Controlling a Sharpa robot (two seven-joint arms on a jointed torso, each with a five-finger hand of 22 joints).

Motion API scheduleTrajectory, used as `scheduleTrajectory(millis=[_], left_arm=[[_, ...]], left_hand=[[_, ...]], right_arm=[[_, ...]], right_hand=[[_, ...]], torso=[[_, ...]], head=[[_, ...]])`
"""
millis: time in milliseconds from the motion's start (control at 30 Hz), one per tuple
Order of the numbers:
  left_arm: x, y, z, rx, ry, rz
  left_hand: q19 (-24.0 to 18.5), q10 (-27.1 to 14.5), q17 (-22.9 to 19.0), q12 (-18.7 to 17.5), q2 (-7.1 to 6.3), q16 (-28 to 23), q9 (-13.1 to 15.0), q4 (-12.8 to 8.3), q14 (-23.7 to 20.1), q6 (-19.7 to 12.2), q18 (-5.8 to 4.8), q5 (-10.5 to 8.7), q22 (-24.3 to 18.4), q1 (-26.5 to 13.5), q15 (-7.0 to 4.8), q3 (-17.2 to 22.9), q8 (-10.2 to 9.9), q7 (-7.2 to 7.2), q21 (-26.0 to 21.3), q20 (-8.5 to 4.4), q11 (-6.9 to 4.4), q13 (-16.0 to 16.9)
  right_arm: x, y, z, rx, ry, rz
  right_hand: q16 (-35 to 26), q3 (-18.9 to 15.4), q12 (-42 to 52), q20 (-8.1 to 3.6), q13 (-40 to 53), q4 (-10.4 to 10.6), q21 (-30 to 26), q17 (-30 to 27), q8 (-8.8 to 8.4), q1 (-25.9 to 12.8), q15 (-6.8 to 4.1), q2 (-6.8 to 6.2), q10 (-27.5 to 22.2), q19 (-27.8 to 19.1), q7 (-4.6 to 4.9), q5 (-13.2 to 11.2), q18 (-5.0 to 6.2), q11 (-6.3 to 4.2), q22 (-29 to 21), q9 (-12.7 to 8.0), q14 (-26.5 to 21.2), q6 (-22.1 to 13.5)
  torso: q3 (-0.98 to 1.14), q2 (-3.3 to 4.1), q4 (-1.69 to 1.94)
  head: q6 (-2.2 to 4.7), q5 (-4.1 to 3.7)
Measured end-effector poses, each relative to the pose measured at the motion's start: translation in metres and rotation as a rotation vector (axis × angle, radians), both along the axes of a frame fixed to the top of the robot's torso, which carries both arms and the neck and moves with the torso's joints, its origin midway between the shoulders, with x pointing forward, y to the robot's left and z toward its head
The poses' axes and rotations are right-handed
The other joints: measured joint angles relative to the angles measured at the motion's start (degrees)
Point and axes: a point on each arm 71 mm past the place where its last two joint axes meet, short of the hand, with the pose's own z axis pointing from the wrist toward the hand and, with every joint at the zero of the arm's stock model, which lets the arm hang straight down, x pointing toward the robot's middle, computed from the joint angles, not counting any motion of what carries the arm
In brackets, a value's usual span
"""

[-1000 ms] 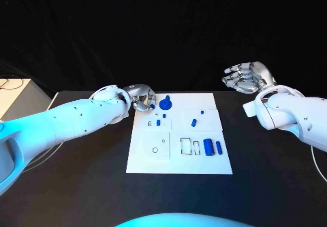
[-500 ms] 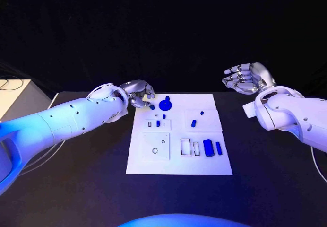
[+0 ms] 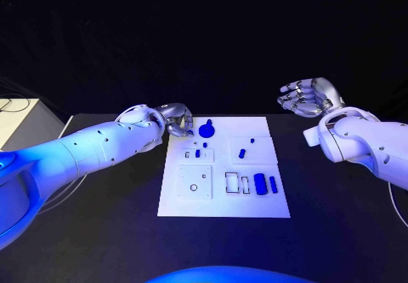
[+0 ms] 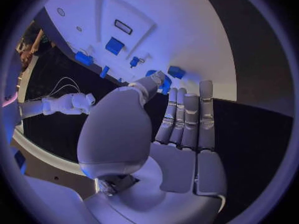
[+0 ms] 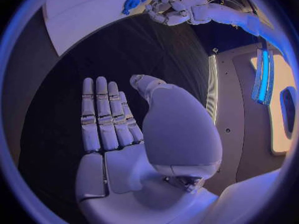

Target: Assemble the parts on the task board

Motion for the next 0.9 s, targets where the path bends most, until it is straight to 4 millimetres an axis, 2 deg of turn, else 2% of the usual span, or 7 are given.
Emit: scheduleTrajectory(millis=[100, 267, 367, 467, 533, 800, 900], left_arm=[[0.0006, -0.0016, -0.0012, 0.012, 0.007, 0.018], [0.0012, -0.004, -0.0026, 0.031, 0.018, 0.045], [0.0013, -0.0059, -0.0036, 0.045, 0.027, 0.057], [0.0016, -0.0074, -0.0048, 0.058, 0.034, 0.067], [0.002, -0.0077, -0.0054, 0.066, 0.036, 0.075], [0.0037, -0.0056, -0.0064, 0.084, 0.038, 0.108], [0.0044, -0.0048, -0.0067, 0.088, 0.039, 0.119]], left_hand=[[2.83, 1.54, 3.78, 1.93, 0.3, 1.67, 1.34, 2.53, 3.41, 0.84, 0.0, 0.0, 0.91, -0.27, -0.61, -3.95, 2.93, -0.84, 1.44, -0.34, -0.74, 0.8], [7.01, 3.03, 9.4, 8.3, 1.62, 4.04, 6.35, 9.36, 7.94, 0.13, 0.0, 0.0, 3.41, 2.14, -2.3, -13.62, 12.08, -2.59, 4.65, -1.73, -2.47, 3.77], [7.36, 2.93, 10.34, 9.81, 2.34, 4.06, 7.43, 12.17, 8.51, -0.33, 0.0, 0.0, 3.93, 3.57, -2.88, -16.41, 14.45, -3.19, 4.8, -2.08, -2.78, 4.45], [7.54, 2.93, 10.82, 10.03, 2.43, 4.29, 7.62, 13.02, 8.78, -0.33, 0.01, 0.0, 4.12, 4.12, -2.75, -17.78, 15.03, -3.19, 5.04, -2.26, -2.78, 4.57], [7.95, 2.93, 11.31, 10.32, 2.74, 4.45, 7.62, 13.21, 9.12, -0.33, -0.66, 0.0, 4.39, 4.43, -2.88, -18.38, 15.26, -3.19, 5.41, -2.26, -2.78, 4.67], [7.95, 2.93, 11.51, 10.34, 2.74, 4.45, 7.69, 13.04, 9.12, -0.33, -0.65, 0.0, 4.38, 4.43, -2.88, -18.53, 15.26, -3.19, 5.41, -2.26, -2.77, 4.75], [7.95, 2.62, 11.42, 10.7, 3.1, 4.45, 7.58, 13.14, 9.12, -1.26, -0.58, 0.0, 4.37, 4.79, -2.88, -19.59, 15.26, -3.28, 5.41, -2.26, -3.08, 4.87]], right_arm=[[0.0, 0.0002, 0.0, 0.0, 0.0, 0.0], [0.0001, 0.0002, 0.0, 0.0, 0.0, 0.0], [0.0001, 0.0004, 0.0, 0.0, 0.0, 0.001], [0.0002, 0.0008, -0.0001, 0.0, 0.0, 0.001], [0.0002, 0.0011, -0.0001, 0.0, 0.0, 0.002], [0.0003, 0.0011, -0.0001, 0.0, 0.0, 0.002], [0.0003, 0.0011, -0.0001, 0.0, 0.0, 0.002]], right_hand=[[0.0, 0.0, 0.0, 0.0, 0.0, 0.0, 0.0, 0.0, 0.0, 0.0, 0.0, 0.0, 0.0, 0.0, 0.0, 0.0, 0.0, 0.0, 0.0, 0.0, 0.0, 0.0], [0.0, 0.0, 0.0, 0.0, 0.0, 0.0, 0.0, 0.0, 0.0, 0.0, 0.0, 0.0, 0.0, 0.0, 0.0, 0.0, 0.0, 0.0, 0.0, 0.0, 0.0, 0.0], [0.0, 0.0, 0.0, 0.0, 0.0, 0.0, 0.0, 0.0, 0.0, 0.0, 0.0, 0.0, 0.0, 0.0, 0.0, 0.0, 0.0, 0.0, 0.0, 0.0, 0.0, 0.0], [0.0, 0.0, 0.0, 0.0, 0.0, 0.0, 0.0, 0.0, 0.0, 0.0, 0.0, 0.0, 0.0, 0.0, 0.0, 0.0, 0.0, 0.0, 0.0, 0.0, 0.0, 0.0], [0.0, 0.0, 0.0, 0.0, 0.01, 0.0, 0.0, 0.01, 0.0, 0.0, 0.0, 0.0, 0.0, 0.0, 0.0, 0.0, 0.0, 0.0, 0.0, 0.0, 0.0, 0.0], [0.0, 0.0, 0.0, 0.0, 0.01, 0.01, 0.0, 0.01, 0.0, 0.0, 0.0, 0.0, 0.0, 0.0, 0.0, 0.0, 0.0, 0.0, 0.01, 0.0, 0.0, 0.0], [0.0, 0.0, 0.0, 0.0, 0.01, 0.01, 0.0, 0.01, 0.0, 0.0, 0.0, 0.0, 0.0, 0.0, 0.0, 0.0, 0.0, 0.0, 0.01, 0.0, 0.0, 0.0]], torso=[[0.01, 0.0, 0.0], [-0.01, 0.0, -0.01], [-0.01, 0.0, 0.0], [-0.01, 0.0, 0.0], [-0.01, 0.0, 0.0], [-0.01, 0.01, -0.01], [-0.01, 0.02, -0.01]], head=[[0.0, 0.0], [-0.04, -0.01], [-0.09, -0.03], [-0.12, -0.04], [-0.13, -0.06], [-0.18, -0.07], [-0.23, -0.1]])
